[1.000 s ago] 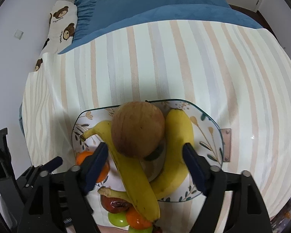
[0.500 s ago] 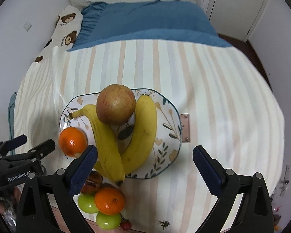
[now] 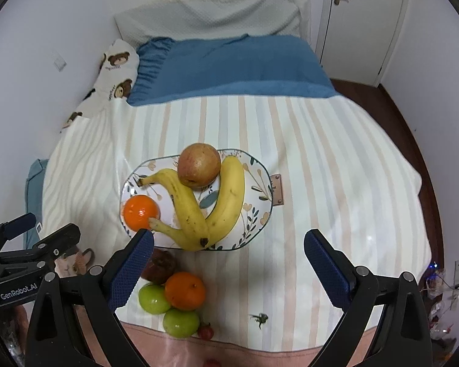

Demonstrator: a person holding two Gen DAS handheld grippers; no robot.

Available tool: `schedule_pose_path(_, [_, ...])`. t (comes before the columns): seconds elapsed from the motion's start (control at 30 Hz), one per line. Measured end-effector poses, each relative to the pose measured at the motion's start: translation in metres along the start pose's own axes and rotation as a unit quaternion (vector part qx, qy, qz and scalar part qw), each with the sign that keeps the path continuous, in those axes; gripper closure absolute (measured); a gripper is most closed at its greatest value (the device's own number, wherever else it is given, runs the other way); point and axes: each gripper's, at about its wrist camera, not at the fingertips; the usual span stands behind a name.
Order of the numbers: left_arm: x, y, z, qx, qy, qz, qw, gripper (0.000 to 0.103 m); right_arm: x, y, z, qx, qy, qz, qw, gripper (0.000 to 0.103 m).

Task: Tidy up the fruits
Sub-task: 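Lift both open grippers back from the plate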

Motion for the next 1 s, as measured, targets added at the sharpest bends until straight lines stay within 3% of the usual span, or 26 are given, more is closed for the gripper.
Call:
schedule_pose_path(0.43, [0.007, -0.088, 0.008, 0.017, 0.004, 0.066, 0.9976, 0.001, 0.002, -0.099, 0.009, 0.001, 0.014, 0.071, 0.997, 0.003])
schedule_pose_path(0.73, [0.025, -0.093, 0.006, 0.007, 0.001, 0.077, 0.997, 0.0, 0.03, -0.114, 0.013, -0.024, 0.026, 0.084, 0.996, 0.0])
schedule_pose_path(0.9, [0.048, -0.062, 0.001, -0.034, 0.027, 0.036, 0.9984, 0.0, 0.065, -0.079, 0.012, -0.035, 0.036, 0.024, 0.998, 0.0])
schedule_pose_path(1.0, [0.068, -0.041, -0.003, -0.064, 0.046, 0.008, 0.9969, 0.0, 0.098, -0.035, 0.007, -0.076, 0.062, -0.055, 0.994, 0.0])
Point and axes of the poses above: each gripper's, at about its wrist camera, not at the fingertips, and y roughly the way its jaws point, z to its right, x to its underside, and after that the axes turned 15 degrees about z, right-handed
